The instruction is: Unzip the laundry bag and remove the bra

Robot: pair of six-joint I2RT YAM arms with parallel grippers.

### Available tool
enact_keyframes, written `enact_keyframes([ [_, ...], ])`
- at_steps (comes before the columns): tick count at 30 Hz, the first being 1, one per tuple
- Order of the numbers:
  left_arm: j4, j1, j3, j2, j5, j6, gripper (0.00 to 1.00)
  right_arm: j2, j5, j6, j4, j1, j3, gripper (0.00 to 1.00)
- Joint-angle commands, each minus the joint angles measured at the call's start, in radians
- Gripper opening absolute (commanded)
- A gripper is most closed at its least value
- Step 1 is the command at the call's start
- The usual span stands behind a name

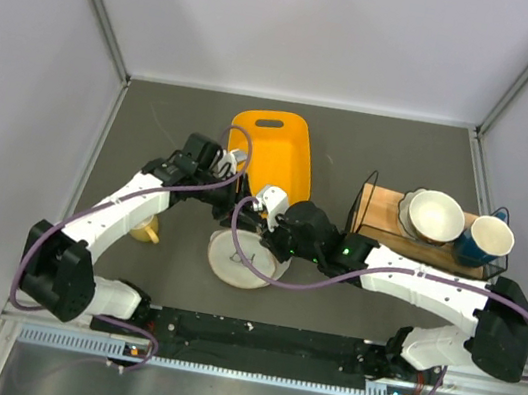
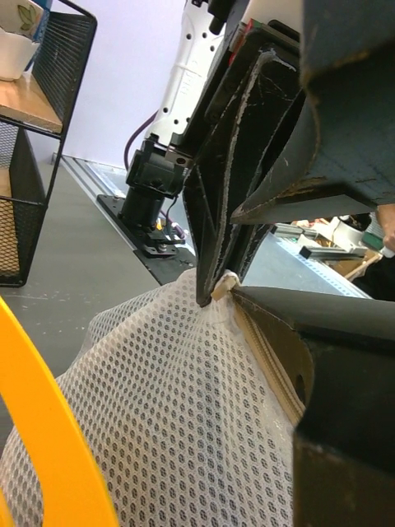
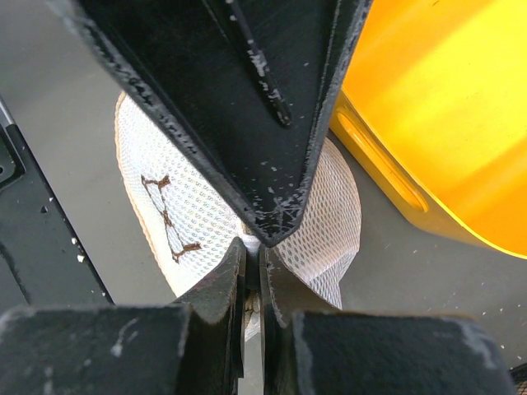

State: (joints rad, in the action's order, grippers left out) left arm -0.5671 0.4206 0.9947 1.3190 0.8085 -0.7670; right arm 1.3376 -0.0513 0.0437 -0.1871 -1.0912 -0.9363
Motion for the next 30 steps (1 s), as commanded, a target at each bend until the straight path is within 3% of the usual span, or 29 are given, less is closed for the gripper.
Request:
enact_keyframes([
  [1,0.084,0.006,-0.016,0.019,0.007,-0.043,0.42,-0.006,-0.007,-0.016,0.037,-0.013,-0.045,0.0],
  [17,0.015,0.014,0.002,0.031,-0.077,-0.002,0.38,-0.008,-0.009,-0.027,0.034,-0.012,-0.045,0.0],
  [21,-0.004,0.015,0.007,0.029,-0.089,0.009,0.29,-0.014,-0.01,-0.025,0.034,-0.012,-0.052,0.0],
  [28,-0.008,0.015,0.018,0.029,-0.094,0.009,0.0,-0.017,-0.022,-0.024,0.034,-0.012,-0.042,0.0],
  [30,-0.007,0.015,0.019,0.017,-0.1,0.0,0.0,-0.017,-0.033,-0.016,0.032,-0.012,-0.039,0.0],
])
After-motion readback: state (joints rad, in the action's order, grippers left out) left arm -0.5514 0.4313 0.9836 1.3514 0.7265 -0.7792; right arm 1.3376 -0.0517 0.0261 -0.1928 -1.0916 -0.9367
